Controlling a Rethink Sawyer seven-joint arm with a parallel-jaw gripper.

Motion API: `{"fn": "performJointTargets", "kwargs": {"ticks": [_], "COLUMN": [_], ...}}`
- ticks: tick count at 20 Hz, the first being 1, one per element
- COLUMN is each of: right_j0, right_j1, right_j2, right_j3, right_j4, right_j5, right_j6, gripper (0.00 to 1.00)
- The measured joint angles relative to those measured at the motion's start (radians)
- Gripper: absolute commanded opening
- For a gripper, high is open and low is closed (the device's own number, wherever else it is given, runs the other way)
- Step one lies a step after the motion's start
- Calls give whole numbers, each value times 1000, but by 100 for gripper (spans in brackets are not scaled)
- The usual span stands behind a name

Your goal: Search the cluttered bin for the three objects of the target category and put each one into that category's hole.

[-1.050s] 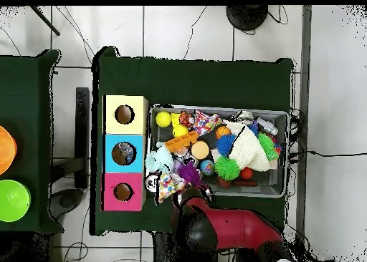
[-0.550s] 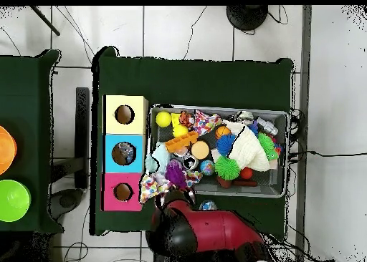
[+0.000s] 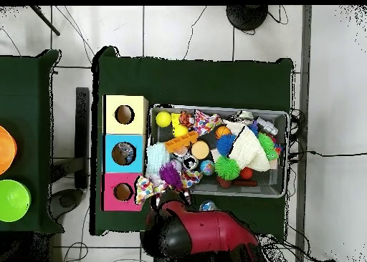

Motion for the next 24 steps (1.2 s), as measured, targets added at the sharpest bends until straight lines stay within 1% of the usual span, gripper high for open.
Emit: {"fn": "performJointTargets", "kwargs": {"ticks": [4, 7, 13, 16, 22, 23, 24], "right_j0": [-7, -34, -73, -91, -99, -102, -104], "right_j1": [8, 24, 23, 9, -18, -31, -33], "right_j2": [0, 0, 0, 0, 0, 1, 2], "right_j3": [-4, -13, -19, -21, -30, -34, -34], "right_j4": [0, 0, 0, 0, 0, -1, -1], "right_j5": [0, 2, 22, 64, 133, 149, 149], "right_j6": [0, 0, 0, 0, 0, 0, 0], "gripper": [0, 0, 0, 0, 0, 100, 100]}}
